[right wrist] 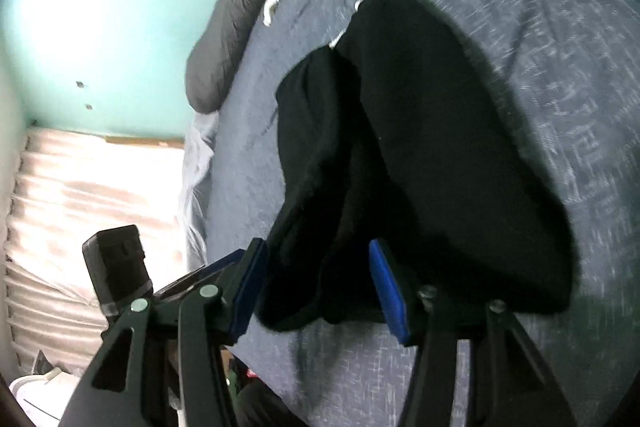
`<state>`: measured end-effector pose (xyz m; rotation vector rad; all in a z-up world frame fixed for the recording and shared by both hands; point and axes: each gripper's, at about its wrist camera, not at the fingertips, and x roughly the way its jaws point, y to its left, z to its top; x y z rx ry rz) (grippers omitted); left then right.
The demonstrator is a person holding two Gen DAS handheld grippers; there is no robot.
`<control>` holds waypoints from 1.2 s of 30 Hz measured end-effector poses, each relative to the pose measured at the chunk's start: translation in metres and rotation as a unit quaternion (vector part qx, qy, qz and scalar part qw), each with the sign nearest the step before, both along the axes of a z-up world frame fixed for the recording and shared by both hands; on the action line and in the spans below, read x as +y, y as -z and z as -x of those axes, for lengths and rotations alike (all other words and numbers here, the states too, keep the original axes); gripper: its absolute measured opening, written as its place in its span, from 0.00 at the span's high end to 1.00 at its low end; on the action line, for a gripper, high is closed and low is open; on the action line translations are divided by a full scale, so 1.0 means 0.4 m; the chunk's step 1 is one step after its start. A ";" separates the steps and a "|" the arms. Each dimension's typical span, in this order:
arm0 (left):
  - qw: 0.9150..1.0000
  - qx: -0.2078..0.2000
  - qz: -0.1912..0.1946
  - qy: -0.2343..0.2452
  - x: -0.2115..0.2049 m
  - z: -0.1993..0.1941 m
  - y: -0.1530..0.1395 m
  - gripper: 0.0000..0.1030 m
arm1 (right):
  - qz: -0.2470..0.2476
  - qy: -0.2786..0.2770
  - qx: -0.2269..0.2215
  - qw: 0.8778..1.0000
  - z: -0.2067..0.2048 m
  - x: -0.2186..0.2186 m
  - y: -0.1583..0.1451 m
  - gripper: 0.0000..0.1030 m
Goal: Fold clothes
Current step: 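Lower the folded sweater edge onto the bed with both tools, then open both tools and release the folded sweater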
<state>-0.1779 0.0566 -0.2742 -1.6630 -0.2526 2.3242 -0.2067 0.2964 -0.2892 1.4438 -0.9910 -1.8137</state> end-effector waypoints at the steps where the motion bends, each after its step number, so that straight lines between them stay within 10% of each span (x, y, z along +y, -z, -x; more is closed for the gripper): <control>1: 1.000 0.000 -0.001 0.002 0.001 -0.001 0.005 0.53 | -0.010 -0.007 0.000 1.000 0.005 -0.012 0.000 0.48; 11: 1.000 -0.009 -0.019 0.007 -0.002 -0.008 0.036 0.50 | -0.085 -0.068 0.000 0.994 0.079 -0.111 0.034 0.47; 17: 1.000 -0.007 -0.021 0.009 -0.001 -0.014 0.023 0.49 | -0.134 -0.078 0.045 0.987 0.081 -0.137 0.000 0.81; 27: 0.999 0.018 -0.025 0.013 0.027 -0.014 -0.043 0.49 | -0.196 -0.077 0.142 0.967 0.069 -0.120 -0.175 0.84; 36: 1.000 -0.002 -0.001 0.028 0.072 0.001 0.011 0.49 | -0.246 -0.065 0.132 0.958 0.065 -0.046 -0.144 0.84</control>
